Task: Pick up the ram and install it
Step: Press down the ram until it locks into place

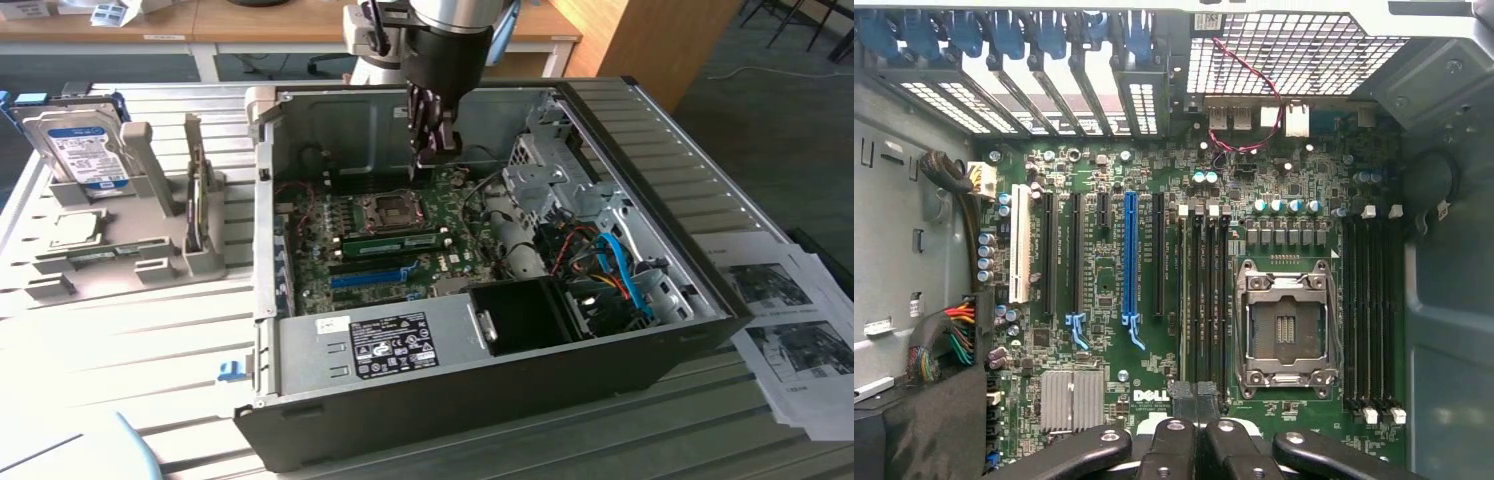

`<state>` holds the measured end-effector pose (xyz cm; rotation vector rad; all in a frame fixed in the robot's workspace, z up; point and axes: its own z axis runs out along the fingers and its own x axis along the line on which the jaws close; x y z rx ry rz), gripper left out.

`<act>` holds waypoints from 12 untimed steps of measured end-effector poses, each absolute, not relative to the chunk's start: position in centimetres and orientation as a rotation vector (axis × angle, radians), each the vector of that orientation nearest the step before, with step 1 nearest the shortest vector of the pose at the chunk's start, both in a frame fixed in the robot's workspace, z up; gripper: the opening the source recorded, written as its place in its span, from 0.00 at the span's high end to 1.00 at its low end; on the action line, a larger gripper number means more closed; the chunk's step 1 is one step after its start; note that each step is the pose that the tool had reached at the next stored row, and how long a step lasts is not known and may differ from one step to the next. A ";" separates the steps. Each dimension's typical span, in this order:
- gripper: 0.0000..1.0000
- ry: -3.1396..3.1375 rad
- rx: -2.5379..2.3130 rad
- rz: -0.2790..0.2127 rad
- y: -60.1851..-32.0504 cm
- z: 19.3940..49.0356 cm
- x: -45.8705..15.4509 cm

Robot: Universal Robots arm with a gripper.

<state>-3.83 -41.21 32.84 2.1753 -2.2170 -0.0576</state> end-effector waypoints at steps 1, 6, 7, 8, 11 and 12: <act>0.91 -2.217 2.175 -0.058 -41.2 32.8 -3.8; 0.91 -2.217 2.176 -0.058 -41.2 32.8 -3.8; 0.91 -2.217 2.175 -0.058 -41.2 32.8 -3.7; 0.91 -2.217 2.175 -0.058 -41.2 32.8 -3.7; 0.91 -2.217 2.175 -0.058 -41.2 32.8 -3.5; 0.91 -2.217 2.175 -0.058 -41.2 32.8 -3.4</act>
